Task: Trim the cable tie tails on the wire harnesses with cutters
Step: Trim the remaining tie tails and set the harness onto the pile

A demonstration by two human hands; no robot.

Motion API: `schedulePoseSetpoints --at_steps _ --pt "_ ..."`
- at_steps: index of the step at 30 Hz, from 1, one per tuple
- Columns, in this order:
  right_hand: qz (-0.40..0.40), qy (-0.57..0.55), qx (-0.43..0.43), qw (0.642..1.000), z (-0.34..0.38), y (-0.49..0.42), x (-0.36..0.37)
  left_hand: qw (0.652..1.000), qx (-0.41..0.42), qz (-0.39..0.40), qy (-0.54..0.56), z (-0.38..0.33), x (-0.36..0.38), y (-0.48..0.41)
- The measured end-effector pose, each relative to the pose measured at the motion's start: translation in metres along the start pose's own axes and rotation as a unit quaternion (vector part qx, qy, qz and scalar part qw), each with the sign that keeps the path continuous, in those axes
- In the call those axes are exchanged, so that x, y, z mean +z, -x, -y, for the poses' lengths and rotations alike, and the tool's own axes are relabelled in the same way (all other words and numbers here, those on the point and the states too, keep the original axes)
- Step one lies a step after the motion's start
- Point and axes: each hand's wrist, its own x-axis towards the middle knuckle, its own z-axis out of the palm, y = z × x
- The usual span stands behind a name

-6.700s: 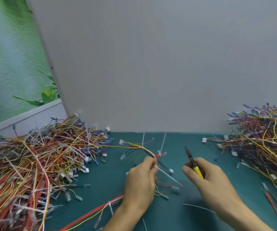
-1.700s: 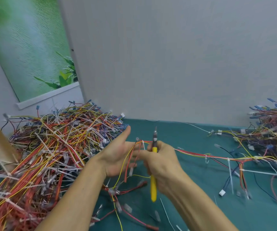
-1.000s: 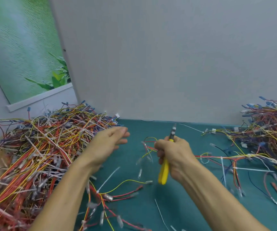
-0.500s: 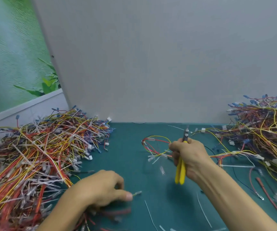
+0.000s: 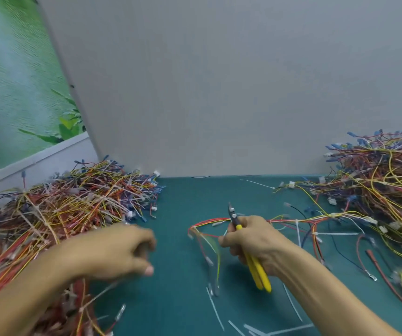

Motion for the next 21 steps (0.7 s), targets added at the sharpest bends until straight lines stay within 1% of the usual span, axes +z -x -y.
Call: schedulePoseSetpoints --at_steps 2,3,5,6,7,9,10,11,12,13,14,18,19,21 --pt "0.007 0.031 -0.002 0.999 0.002 0.007 -0.003 0.997 0.020 -0.063 -0.039 -0.017 -0.015 -0.032" --pt "-0.005 0.045 -0.009 0.999 0.004 0.011 -0.008 0.995 0.018 -0.078 -0.063 -0.023 -0.019 -0.049" --pt "-0.059 0.110 -0.047 0.991 0.008 0.022 -0.024 0.991 0.005 -0.089 -0.096 -0.031 -0.021 -0.081" --pt "-0.101 0.162 -0.073 0.979 0.011 0.027 -0.036 0.991 -0.005 -0.095 -0.096 -0.032 -0.019 -0.093" --pt "-0.153 0.216 -0.096 0.960 0.015 0.032 -0.049 0.991 -0.020 -0.105 -0.083 -0.031 -0.015 -0.103" --pt "-0.265 0.319 -0.107 0.904 0.020 0.039 -0.078 0.987 -0.069 -0.136 -0.048 -0.031 -0.004 -0.119" --pt "-0.312 0.360 -0.093 0.874 0.022 0.040 -0.094 0.983 -0.099 -0.150 -0.035 -0.032 0.001 -0.123" --pt "-0.344 0.386 -0.073 0.853 0.023 0.039 -0.110 0.979 -0.129 -0.156 -0.022 -0.034 0.006 -0.127" --pt "-0.362 0.395 -0.047 0.843 0.024 0.038 -0.124 0.976 -0.153 -0.156 -0.008 -0.037 0.010 -0.130" --pt "-0.368 0.388 -0.022 0.845 0.023 0.034 -0.136 0.974 -0.169 -0.151 0.008 -0.041 0.014 -0.134" --pt "-0.365 0.371 0.000 0.854 0.021 0.030 -0.146 0.974 -0.177 -0.141 0.024 -0.045 0.017 -0.137" --pt "-0.306 0.300 0.049 0.902 0.004 0.010 -0.157 0.970 -0.184 -0.110 0.113 -0.062 0.028 -0.148" --pt "-0.295 0.285 0.053 0.910 0.000 0.007 -0.156 0.969 -0.185 -0.117 0.115 -0.063 0.029 -0.150" --pt "-0.289 0.274 0.051 0.916 -0.006 0.004 -0.154 0.970 -0.182 -0.134 0.087 -0.063 0.029 -0.153"
